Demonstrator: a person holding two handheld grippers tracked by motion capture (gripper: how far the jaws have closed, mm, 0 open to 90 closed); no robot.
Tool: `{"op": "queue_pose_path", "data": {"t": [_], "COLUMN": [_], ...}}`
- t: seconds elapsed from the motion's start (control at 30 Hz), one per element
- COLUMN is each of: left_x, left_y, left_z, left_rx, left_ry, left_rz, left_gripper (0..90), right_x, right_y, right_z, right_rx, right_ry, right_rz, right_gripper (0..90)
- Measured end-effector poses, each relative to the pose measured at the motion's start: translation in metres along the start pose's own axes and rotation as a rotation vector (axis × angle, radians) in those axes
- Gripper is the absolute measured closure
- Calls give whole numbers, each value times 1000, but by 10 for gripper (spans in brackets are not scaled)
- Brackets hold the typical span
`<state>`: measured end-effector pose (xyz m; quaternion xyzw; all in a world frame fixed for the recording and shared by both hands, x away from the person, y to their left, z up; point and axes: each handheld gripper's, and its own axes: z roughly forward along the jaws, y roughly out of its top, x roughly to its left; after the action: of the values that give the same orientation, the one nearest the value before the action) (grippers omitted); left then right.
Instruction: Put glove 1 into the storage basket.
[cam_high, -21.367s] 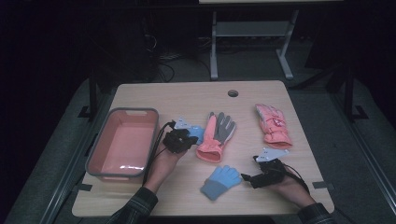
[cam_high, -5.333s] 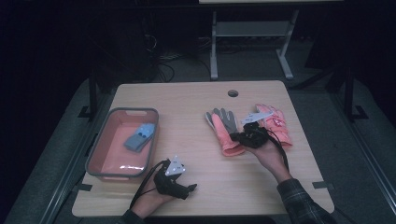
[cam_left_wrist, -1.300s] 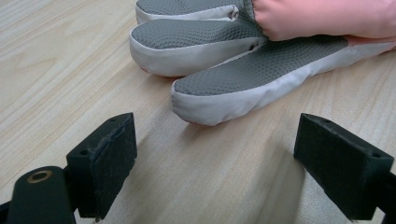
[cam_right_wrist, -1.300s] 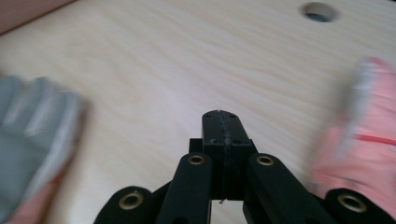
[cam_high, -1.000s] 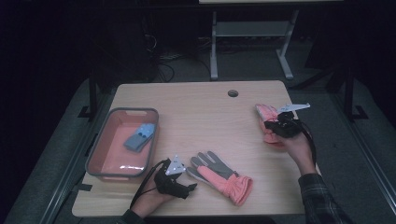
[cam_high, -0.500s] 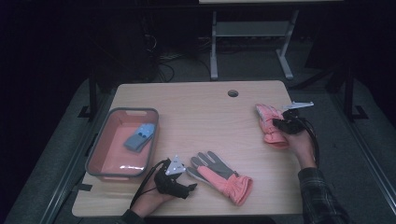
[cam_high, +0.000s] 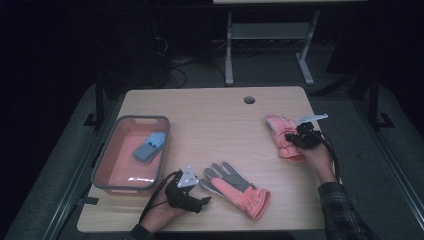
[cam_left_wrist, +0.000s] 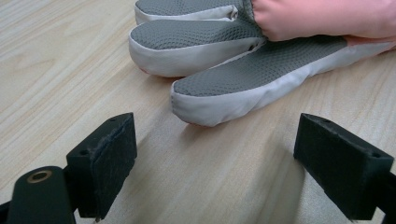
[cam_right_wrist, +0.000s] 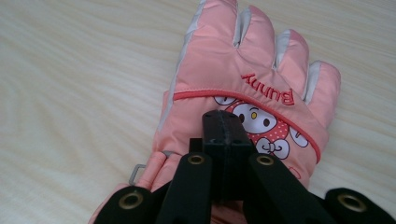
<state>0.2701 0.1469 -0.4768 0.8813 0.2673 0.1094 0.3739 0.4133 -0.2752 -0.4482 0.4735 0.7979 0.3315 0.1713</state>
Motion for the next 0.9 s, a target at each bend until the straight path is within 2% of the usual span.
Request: {"op": "queue_pose_path", "data": {"t": [0.03,0.2,0.3,0.33,0.43,0.57,0.67,0.73,0.77,0.9], "left_x": [0,0,0,0,0,0,0,0,0,0], "left_y": [0,0,0,0,0,0,0,0,0,0], "left_z": [0,0,0,0,0,0,0,0,0,0], "left_rx": [0,0,0,0,2,3,3,3,3,2], "left_ry": [0,0,0,0,0,0,-1,-1,-1,-1], "left_rz": [0,0,0,0,0,1,1,1,1,1], "left_gripper": [125,125,125,125,125,125,125,125,125,125], "right_x": [0,16,27,27,41,50,60,62,68,76], "right_y": [0,0,0,0,0,0,2,2,3,4], "right_z": [0,-1,-2,-2,-2,-1,1,2,2,4], "right_rx": [0,14,21,21,23,26,22,23,25,25], "right_ry": [0,58,98,98,142,176,233,247,275,311], "right_rz": [0,-85,-121,-121,-186,-221,-262,-274,-290,-317], "right_gripper": [899,899,899,899,899,899,899,899,899,898]}}
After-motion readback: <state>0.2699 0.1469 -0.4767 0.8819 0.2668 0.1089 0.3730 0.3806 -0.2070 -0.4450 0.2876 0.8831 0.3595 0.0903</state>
